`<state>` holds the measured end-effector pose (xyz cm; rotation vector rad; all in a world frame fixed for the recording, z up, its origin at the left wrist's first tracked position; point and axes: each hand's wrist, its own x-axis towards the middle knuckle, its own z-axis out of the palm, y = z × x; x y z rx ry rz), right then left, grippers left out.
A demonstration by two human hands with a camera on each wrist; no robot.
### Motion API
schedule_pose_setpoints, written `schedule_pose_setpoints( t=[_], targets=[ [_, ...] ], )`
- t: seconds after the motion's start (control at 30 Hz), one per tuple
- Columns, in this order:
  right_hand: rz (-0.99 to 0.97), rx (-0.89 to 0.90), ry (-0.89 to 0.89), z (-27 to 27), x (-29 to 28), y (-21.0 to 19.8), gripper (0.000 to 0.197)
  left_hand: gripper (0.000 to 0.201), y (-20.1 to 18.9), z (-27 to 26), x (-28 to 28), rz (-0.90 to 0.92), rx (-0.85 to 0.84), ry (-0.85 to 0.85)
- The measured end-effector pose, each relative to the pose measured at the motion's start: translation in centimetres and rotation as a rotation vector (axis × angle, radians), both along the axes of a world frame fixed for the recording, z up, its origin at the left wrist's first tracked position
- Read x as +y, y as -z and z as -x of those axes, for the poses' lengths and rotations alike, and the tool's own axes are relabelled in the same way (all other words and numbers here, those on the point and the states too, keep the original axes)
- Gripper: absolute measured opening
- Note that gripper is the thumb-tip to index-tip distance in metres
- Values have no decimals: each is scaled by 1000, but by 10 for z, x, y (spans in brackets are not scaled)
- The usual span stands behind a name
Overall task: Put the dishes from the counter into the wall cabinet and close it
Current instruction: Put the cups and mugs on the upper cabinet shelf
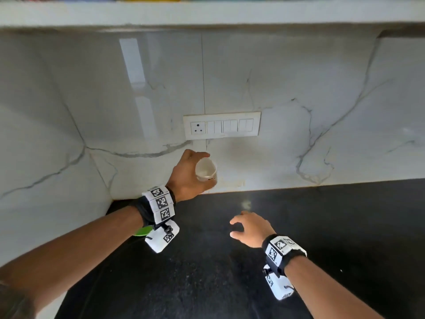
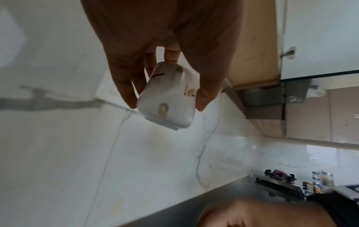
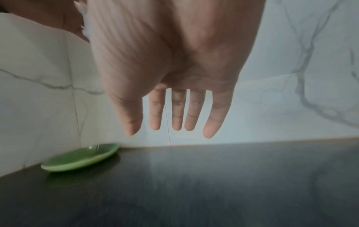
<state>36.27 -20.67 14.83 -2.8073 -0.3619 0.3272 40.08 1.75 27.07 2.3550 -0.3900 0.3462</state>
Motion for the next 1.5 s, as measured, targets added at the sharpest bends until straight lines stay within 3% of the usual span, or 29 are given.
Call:
schedule_pose_setpoints(
  t=[0.2,0.33,0.43,0.6,0.8,1.13,1.2,1.33,1.5],
  targets=[
    [-44,-266,-69,1,-24,-99,37,78,-87,41,-43,14,-267,116],
    [-27,-484,-126,9,-36,-180,36,74,-158,62,-64,126,-341,151],
    [11,-628,-185,20,-40,-236,38,68,-210,74,-77,235,-362,160],
    [25,-824,-232,42,-50,-318,35,58,-262,81,-81,319,-200,239],
    [16,-937,-296,59,-67,-378,41,59,-314,94,-77,348,-231,302],
    [-26,-1280,-229,59,-93,-498,33,55,-450,110,-76,413,-479,251],
    [-37,-1402,-214,52,-101,-533,38,46,-488,110,-79,455,-555,257],
    [-47,-1560,-169,32,-113,-605,53,47,-559,106,-79,487,-674,208],
    [-46,-1649,-65,0,-117,-658,60,44,-614,74,-77,480,-721,70]
  ],
)
